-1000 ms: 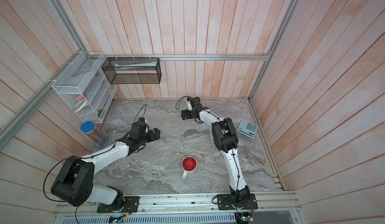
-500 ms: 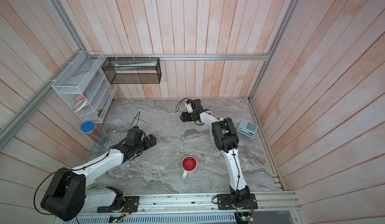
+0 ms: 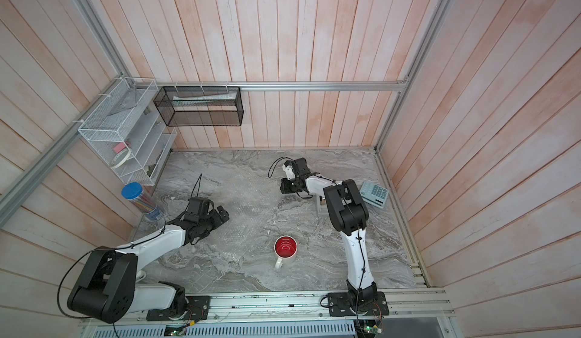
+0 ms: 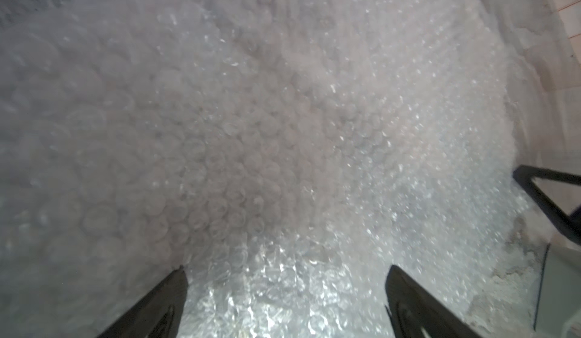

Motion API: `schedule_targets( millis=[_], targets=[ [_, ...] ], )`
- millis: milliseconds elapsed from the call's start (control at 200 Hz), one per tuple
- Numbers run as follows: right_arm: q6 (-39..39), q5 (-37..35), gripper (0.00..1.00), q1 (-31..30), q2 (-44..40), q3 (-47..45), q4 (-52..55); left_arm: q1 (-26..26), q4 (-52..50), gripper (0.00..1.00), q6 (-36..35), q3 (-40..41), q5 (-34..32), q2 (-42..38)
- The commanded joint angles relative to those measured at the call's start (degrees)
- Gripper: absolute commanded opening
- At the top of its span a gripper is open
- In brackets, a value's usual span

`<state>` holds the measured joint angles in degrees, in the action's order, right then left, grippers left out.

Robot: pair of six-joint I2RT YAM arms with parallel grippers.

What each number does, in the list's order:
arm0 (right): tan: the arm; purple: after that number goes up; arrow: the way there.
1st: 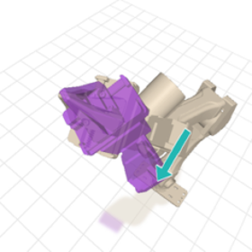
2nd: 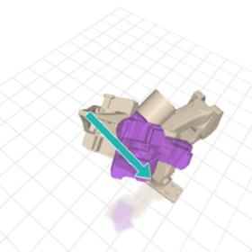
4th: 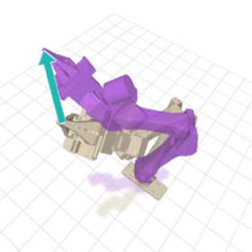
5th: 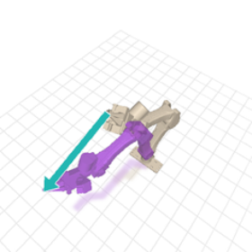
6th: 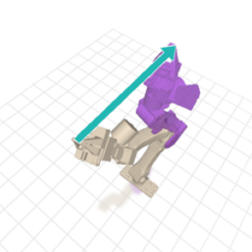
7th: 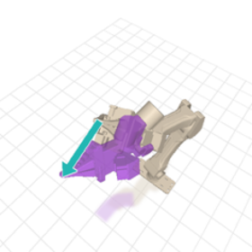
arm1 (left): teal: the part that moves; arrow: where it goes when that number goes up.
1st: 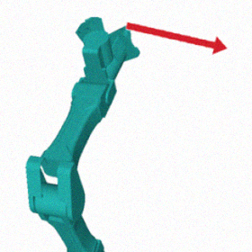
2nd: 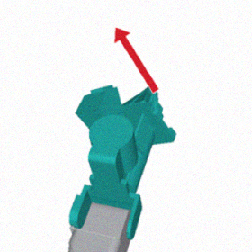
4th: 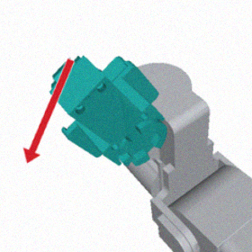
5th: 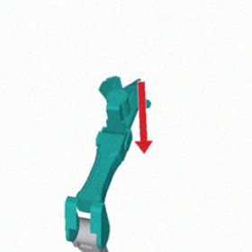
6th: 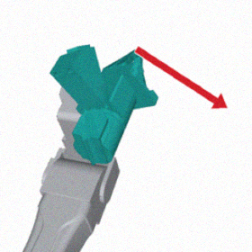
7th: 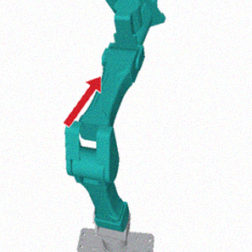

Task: Wrap mugs in bubble wrap
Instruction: Adjust the bubble wrap at the center of the board, then pick up the mug from the center of the board.

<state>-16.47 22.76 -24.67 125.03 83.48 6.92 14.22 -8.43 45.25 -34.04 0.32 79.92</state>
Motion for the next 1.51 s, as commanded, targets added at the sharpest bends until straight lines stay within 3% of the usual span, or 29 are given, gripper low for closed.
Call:
schedule_targets(
  millis=[0,195,395,550,740,800,1015,1275,1365,1500],
  targets=[
    [-3.56,0.79,0.00,0.04,-5.34,-7.58,-1.57,-2.11,2.35,0.99,-3.66,-4.23,2.05,5.76],
    [-5.89,0.91,0.00,-1.45,-13.35,-19.36,-2.32,-4.85,2.29,0.99,-8.79,-13.98,3.51,16.24],
    [-6.77,0.89,0.00,-3.03,-18.59,-24.01,0.21,-4.77,2.38,0.99,-16.25,-23.97,6.80,24.54],
    [-7.08,-2.90,0.41,-3.27,-25.48,-24.78,4.33,-4.19,0.88,0.99,-21.93,-30.57,7.01,28.21],
    [-7.68,-4.86,0.61,-5.02,-36.77,-24.93,13.57,-3.57,0.82,1.00,-23.20,-30.22,7.77,25.24],
    [-8.11,-5.70,0.63,-6.78,-39.76,-25.63,17.80,-2.87,1.43,1.00,-23.19,-28.49,7.86,22.83],
    [-14.24,-11.53,0.63,-16.54,-48.89,-32.94,27.44,-0.20,1.87,1.00,-22.92,-22.17,7.10,12.67],
    [-17.72,-18.78,0.57,-23.10,-48.86,-36.79,28.36,0.55,3.54,1.00,-20.78,-14.93,9.87,4.66],
    [-17.57,-19.08,0.50,-23.14,-47.44,-37.49,26.51,0.55,3.68,1.00,-20.78,-13.92,9.97,3.43],
    [-16.85,-19.26,0.27,-23.39,-45.34,-36.41,25.46,0.71,3.50,1.00,-20.82,-13.43,9.88,2.36]
  ],
)
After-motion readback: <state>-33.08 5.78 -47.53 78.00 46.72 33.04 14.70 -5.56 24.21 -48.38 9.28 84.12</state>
